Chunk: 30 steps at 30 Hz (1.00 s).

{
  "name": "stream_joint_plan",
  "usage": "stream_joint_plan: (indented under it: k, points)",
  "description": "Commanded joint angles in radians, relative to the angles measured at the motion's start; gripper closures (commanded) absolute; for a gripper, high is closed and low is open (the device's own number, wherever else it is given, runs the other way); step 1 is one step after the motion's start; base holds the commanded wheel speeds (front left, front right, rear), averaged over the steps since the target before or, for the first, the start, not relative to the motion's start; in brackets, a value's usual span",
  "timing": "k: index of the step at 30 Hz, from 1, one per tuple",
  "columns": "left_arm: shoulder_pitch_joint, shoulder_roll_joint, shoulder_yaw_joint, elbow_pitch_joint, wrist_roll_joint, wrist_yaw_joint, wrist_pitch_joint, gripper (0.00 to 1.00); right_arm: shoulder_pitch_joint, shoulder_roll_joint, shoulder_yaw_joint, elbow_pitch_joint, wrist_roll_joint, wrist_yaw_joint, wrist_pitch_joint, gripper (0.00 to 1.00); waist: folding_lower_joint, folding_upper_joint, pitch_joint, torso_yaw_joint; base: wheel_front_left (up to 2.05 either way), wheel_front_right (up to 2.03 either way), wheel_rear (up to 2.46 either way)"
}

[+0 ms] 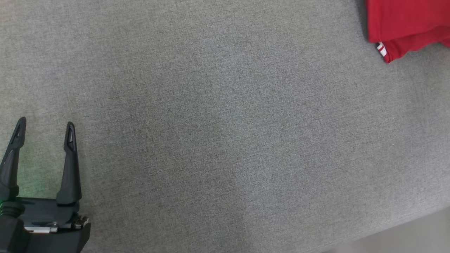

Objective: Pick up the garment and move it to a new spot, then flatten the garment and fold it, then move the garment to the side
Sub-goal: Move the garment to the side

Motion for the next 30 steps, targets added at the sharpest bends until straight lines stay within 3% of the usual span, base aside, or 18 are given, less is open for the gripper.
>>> stream_joint_plan:
  k: [1, 11, 18, 23, 30]
  points:
    - [0.013, 0.004, 0.004, -0.002, -0.003, 0.002, -0.002, 0.00, -0.004, 0.010, 0.005, 0.008, -0.002, 0.000, -0.008, 0.00, 0.0000, -0.0001, -0.002, -0.002, 0.00, 0.00, 0.00]
    - [0.035, -0.017, 0.011, 0.044, -0.025, 0.024, -0.030, 0.00, -0.023, 0.029, 0.046, -0.020, 0.005, 0.000, -0.126, 0.00, 0.0000, -0.0001, -0.078, 0.012, 0.00, 0.00, 0.00]
    - [0.075, -0.048, 0.019, 0.105, -0.051, 0.039, -0.059, 0.00, 0.020, 0.094, 0.070, -0.084, 0.024, 0.000, -0.215, 0.00, 0.0000, -0.0001, -0.203, 0.046, 0.00, 0.00, 0.00]
    - [0.120, -0.071, 0.032, 0.144, -0.072, 0.049, -0.073, 0.00, 0.089, 0.149, 0.077, -0.153, 0.035, 0.000, -0.244, 0.00, 0.0000, -0.0001, -0.294, 0.077, 0.00, 0.00, 0.00]
    - [0.166, -0.110, 0.021, 0.207, -0.093, 0.045, -0.082, 0.00, 0.248, 0.159, 0.068, -0.252, 0.046, 0.000, -0.257, 0.00, 0.0000, -0.0001, -0.397, 0.154, 0.00, 0.00, 0.00]
